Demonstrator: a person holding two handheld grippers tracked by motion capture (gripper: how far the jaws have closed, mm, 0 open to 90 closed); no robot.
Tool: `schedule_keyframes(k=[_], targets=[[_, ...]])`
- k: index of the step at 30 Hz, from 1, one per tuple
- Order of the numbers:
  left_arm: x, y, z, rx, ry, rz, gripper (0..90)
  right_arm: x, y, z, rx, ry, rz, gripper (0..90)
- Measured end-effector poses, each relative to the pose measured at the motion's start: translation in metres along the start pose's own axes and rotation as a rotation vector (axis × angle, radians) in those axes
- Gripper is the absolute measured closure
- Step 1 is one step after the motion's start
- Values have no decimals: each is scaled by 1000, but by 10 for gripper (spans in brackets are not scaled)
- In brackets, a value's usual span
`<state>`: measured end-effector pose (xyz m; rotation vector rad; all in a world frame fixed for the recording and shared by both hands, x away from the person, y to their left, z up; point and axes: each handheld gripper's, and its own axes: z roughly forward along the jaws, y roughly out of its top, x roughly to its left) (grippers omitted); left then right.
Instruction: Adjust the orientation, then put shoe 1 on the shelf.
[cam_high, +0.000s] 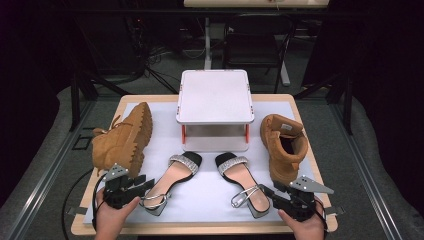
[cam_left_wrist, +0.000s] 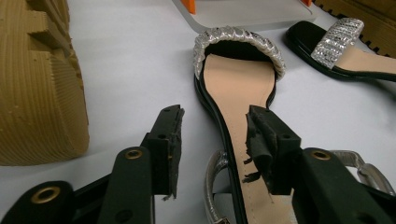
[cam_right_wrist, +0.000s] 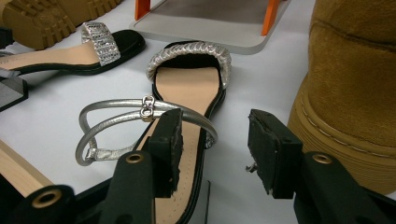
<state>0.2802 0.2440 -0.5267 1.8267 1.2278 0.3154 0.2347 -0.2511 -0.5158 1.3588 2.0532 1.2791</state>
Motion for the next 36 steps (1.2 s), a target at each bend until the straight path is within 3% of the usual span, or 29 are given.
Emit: schedule_keyframes(k=[6,9,13,20,25,28,32,36], targets=[[0,0,1,13,10,5,473,2,3,-2,0,1,6,512],[-1,2,0,16,5,9,465,6,5,-3,2,5,-8,499],[-6,4,-1,17,9,49,494,11,7,-1,15,4,-34,499],[-14,11,0,18,-9,54,451,13,13,2,28,0,-63,498],[-21,15,3,63,14,109,486,14,17,5,44,7,-74,453],[-24,19,4,65,13,87,459,16,21,5,42,9,-76,434],[-26,26,6,63,4,88,419,19,26,5,59,5,-77,429],[-31,33,12,115,-8,105,377,21,34,8,65,8,-79,382]])
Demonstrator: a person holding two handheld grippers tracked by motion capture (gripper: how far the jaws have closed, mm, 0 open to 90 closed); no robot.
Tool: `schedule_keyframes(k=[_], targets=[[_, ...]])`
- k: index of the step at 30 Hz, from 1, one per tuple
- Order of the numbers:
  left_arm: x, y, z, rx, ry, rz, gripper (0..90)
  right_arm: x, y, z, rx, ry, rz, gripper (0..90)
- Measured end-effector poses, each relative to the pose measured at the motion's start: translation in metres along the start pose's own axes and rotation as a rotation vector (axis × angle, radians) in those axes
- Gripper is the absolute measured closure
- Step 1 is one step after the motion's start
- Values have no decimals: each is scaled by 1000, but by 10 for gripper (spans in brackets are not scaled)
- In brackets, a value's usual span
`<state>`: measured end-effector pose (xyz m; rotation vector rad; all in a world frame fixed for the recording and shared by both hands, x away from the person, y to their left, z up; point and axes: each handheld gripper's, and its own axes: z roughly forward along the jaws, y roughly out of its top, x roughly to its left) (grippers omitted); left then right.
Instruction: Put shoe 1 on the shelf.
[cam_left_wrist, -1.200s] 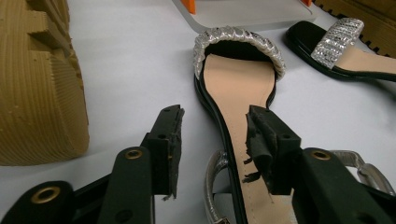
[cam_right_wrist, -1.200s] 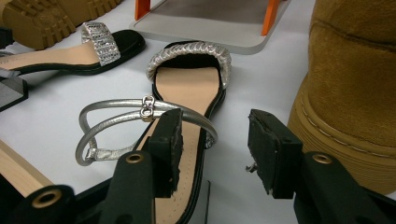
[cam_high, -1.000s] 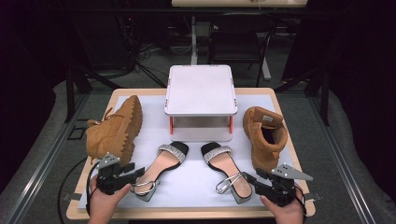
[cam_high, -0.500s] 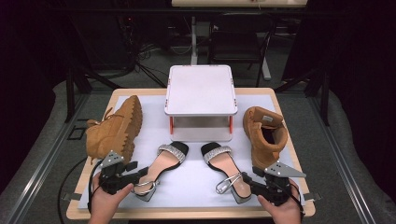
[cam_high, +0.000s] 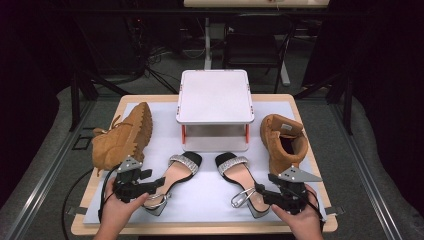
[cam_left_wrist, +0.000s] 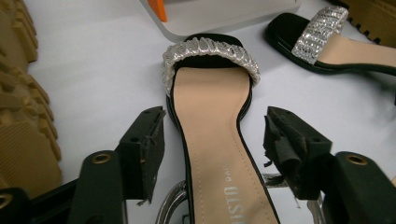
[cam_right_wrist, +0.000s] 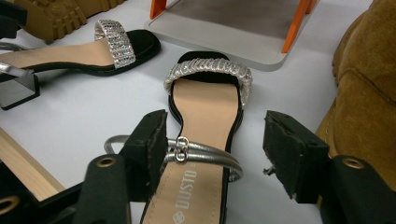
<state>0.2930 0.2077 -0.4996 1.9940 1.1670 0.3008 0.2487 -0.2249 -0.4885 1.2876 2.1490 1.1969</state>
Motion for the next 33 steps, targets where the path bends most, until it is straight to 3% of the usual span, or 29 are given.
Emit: schedule_keyframes(k=[4,12,20,33], targets=[[-6,4,10,28,8,17,349,3,6,6,27,-5,-13,312],[-13,10,24,89,45,67,323,10,13,24,93,3,-35,284],[-13,11,36,125,55,54,328,14,15,37,125,-5,-75,297],[-12,10,47,177,72,46,327,14,16,49,176,-8,-70,287]])
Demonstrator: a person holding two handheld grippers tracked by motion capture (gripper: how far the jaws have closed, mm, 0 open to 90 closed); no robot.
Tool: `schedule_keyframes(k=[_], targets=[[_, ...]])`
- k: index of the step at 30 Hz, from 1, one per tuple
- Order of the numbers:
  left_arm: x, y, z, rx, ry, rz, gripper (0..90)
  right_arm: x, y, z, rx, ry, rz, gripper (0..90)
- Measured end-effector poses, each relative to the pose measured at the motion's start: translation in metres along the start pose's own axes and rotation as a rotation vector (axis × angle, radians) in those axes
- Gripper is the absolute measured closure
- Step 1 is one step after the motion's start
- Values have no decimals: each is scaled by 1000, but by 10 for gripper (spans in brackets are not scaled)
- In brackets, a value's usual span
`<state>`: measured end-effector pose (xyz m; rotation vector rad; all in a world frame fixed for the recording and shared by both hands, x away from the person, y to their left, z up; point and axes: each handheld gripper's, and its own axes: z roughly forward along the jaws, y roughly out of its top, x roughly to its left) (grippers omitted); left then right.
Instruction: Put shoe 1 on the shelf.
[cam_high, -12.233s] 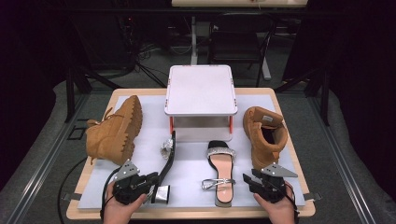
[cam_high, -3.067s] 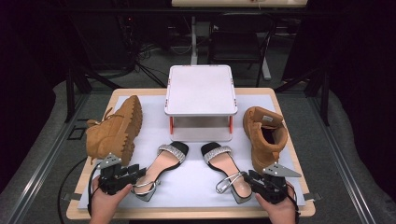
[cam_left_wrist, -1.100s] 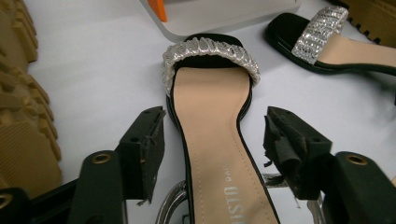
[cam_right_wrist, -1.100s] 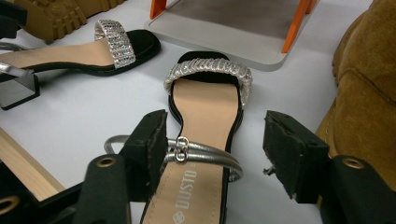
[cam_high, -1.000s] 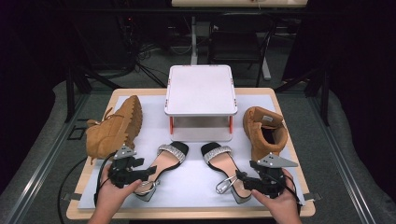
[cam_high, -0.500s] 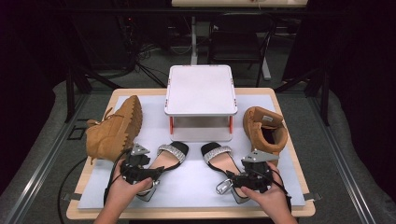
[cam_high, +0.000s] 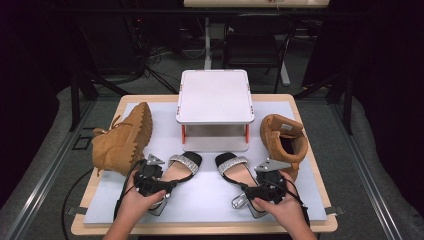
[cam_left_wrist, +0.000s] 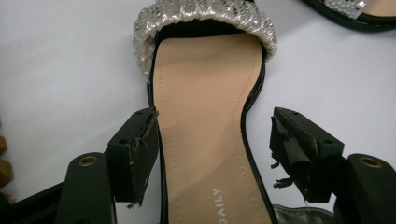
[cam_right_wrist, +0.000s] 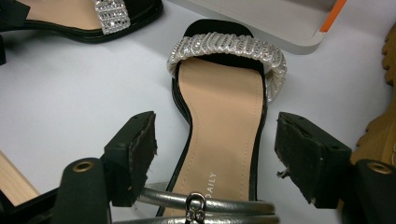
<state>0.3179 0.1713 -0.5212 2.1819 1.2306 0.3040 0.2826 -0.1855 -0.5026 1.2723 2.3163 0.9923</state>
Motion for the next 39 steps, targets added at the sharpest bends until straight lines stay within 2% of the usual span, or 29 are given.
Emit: schedule_keyframes(k=[7,23,28,34,39], targets=[[3,-2,2,17,15,-17,317,-1,2,6,21,-9,3,276],[-3,-6,13,51,49,7,312,3,4,25,92,-50,-13,278],[-4,-7,14,53,63,12,312,3,5,29,100,-62,2,281],[-6,-7,16,49,85,16,313,6,5,36,130,-90,-5,303],[-6,-8,16,46,80,10,315,7,4,40,143,-102,15,314]])
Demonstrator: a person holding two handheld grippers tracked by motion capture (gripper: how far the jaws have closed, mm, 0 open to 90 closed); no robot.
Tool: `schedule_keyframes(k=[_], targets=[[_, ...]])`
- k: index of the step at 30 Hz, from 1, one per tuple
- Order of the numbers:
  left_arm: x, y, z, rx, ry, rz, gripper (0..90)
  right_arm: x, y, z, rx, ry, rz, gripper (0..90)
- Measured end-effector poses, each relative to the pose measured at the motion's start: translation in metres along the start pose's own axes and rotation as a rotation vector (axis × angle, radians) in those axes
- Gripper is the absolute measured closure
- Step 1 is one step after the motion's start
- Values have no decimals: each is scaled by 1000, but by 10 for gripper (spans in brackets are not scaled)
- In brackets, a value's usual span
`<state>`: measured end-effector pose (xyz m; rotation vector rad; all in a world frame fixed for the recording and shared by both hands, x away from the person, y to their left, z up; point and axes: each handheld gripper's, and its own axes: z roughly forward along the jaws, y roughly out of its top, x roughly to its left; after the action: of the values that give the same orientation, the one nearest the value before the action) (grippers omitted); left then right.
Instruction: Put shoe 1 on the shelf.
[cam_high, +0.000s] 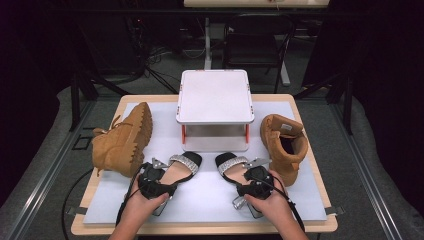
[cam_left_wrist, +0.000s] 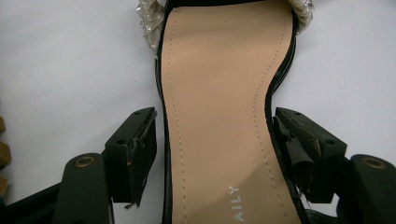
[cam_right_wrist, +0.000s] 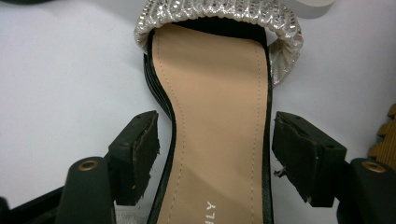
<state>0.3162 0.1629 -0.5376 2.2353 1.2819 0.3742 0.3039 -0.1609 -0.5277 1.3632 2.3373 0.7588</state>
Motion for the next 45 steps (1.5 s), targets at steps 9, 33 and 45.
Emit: schedule_keyframes(k=[9,33,45], targets=[[-1,0,0,-3,-9,2,324,2,0,4,40,-32,33,324],[-3,0,1,7,-7,-12,352,0,-4,9,50,-23,104,350],[-4,-1,0,8,11,-37,394,3,-4,8,60,-37,90,376]])
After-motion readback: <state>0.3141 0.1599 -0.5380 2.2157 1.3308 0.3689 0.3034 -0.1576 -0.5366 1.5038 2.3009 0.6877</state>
